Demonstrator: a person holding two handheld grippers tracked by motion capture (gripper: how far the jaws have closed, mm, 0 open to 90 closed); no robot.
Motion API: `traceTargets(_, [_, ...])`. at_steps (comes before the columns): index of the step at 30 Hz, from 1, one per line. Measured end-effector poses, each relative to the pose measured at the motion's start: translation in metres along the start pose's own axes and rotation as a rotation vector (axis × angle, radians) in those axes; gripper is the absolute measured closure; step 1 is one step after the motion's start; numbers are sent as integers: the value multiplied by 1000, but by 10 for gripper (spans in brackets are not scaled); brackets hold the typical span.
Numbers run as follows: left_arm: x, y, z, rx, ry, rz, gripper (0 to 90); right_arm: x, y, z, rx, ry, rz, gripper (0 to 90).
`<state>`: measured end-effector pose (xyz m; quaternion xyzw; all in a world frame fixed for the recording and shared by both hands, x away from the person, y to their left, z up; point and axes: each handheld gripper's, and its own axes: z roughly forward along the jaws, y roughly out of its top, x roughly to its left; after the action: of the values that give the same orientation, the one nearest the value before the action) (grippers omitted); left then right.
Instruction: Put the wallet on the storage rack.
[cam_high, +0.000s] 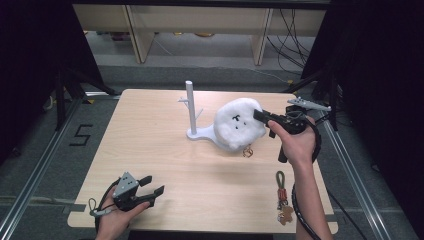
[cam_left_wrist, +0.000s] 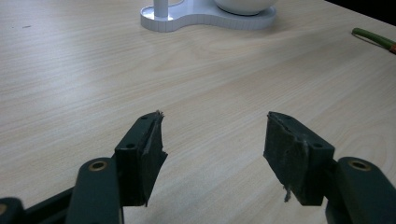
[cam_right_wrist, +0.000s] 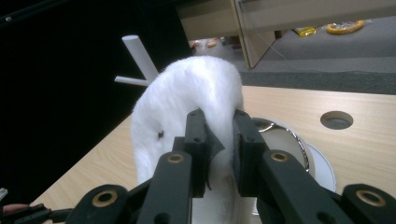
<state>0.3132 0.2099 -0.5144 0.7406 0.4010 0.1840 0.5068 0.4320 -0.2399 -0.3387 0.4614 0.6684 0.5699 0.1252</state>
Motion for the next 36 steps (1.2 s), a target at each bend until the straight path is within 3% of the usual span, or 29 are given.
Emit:
traceTargets(1, [0, 0, 0, -1, 0, -2, 364, 0, 1, 1, 1, -2, 16, 794])
traceTargets(10, [1, -1, -1, 0, 2, -12, 364, -6, 7, 12, -5, -27, 12, 793])
traceTargets(11, [1, -1, -1, 0, 2, -11, 364, -5, 8, 12, -1, -25, 35, 793])
traceTargets(13, [1, -1, -1, 2, 3, -12, 364, -8, 9, 15, -10, -29, 20, 793])
traceTargets(14, [1, -2, -1, 2, 3, -11, 364, -7, 10, 16, -6, -34, 40, 793])
traceTargets(15, [1, -2, -1, 3, 4, -10, 364, -9, 10, 18, -15, -37, 12, 793])
traceTargets(17, [2, -1, -1, 2, 4, -11, 364, -10, 11, 20, -19, -43, 26, 793])
traceTargets(18, [2, -1, -1, 1, 5, -11, 364, -12, 12, 21, -25, -47, 9, 793])
traceTargets(19, [2, -2, -1, 2, 2, -14, 364, -11, 12, 22, -25, -48, 36, 793])
traceTargets(20, [3, -1, 0, -1, -1, 3, 364, -13, 13, 24, -35, -45, 18, 793])
traceTargets(21, [2, -2, -1, 1, 2, -18, 364, -12, 14, 25, -31, -47, 47, 793])
traceTargets(25, [3, -2, -1, 2, 5, -13, 364, -16, 15, 32, -50, -54, 33, 793])
traceTargets(27, [3, -2, -1, 1, 5, -14, 363, -16, 15, 35, -54, -64, 55, 793])
traceTargets(29, [3, -2, -1, 1, 5, -14, 364, -19, 15, 39, -66, -78, 22, 793])
traceTargets(32, [3, -2, -1, 2, 3, -16, 363, -20, 14, 43, -65, -89, 46, 792])
traceTargets(36, [3, -3, -1, 4, 7, -20, 363, -25, 12, 48, -77, -98, 41, 792])
